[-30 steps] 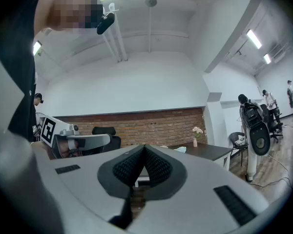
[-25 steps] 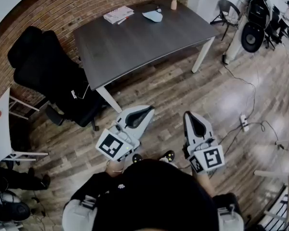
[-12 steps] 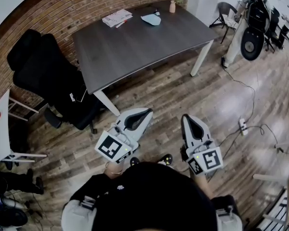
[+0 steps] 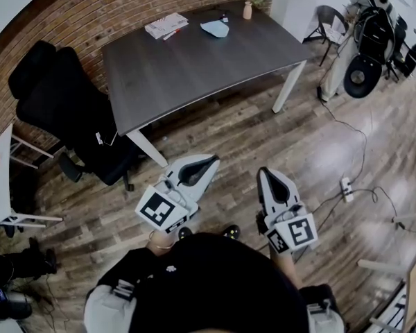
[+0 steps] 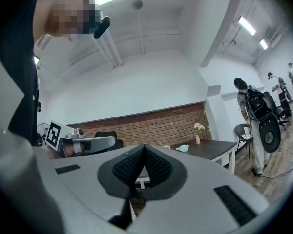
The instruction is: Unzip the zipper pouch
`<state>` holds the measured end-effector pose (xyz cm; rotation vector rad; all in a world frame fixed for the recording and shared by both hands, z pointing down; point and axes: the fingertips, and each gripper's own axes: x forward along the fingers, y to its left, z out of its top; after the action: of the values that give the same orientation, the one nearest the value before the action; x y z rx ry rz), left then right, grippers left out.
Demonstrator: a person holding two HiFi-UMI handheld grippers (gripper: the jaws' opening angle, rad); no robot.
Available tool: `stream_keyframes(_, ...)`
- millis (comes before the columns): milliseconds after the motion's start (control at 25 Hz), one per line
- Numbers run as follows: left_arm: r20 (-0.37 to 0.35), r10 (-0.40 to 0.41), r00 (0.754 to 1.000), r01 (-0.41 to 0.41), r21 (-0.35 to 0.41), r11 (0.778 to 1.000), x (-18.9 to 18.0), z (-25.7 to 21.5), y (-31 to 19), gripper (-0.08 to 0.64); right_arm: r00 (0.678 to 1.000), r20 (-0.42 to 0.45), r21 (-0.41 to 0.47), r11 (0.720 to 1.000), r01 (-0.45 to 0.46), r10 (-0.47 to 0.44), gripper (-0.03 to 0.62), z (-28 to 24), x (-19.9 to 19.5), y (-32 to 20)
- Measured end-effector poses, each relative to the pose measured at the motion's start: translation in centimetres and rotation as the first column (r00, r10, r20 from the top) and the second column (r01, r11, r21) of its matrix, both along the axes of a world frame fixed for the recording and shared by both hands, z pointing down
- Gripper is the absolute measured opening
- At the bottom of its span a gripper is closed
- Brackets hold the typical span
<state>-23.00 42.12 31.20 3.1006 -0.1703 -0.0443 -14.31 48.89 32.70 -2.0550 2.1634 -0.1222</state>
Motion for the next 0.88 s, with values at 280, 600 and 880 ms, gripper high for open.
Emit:
stream_keyframes(280, -0.021, -0.035, 0.999, 0.035, 0.019, 0.999, 2.6, -0.2, 0.0, 0.006, 1.0, 0.017, -0.012, 1.0, 0.027, -0.026, 0.0, 0.9, 2.8, 0.4)
stream_keyframes(600, 0.024, -0.087, 0.996, 0.086, 0.031, 0.996, 3.1, 0.4, -0.4, 0.006, 0.999, 0.03, -0.017, 0.999, 0.046, -0.045, 0.0, 1.4, 4.6, 0.2)
stream_keyframes(880, 0.005, -0.081, 0.997, 0.081, 0.008, 0.997, 4.8, 1.4, -3.3, 0.006, 0.999, 0.035, -0.027, 0.999, 0.017, -0.016, 0.0, 2.0, 6.7, -1.4)
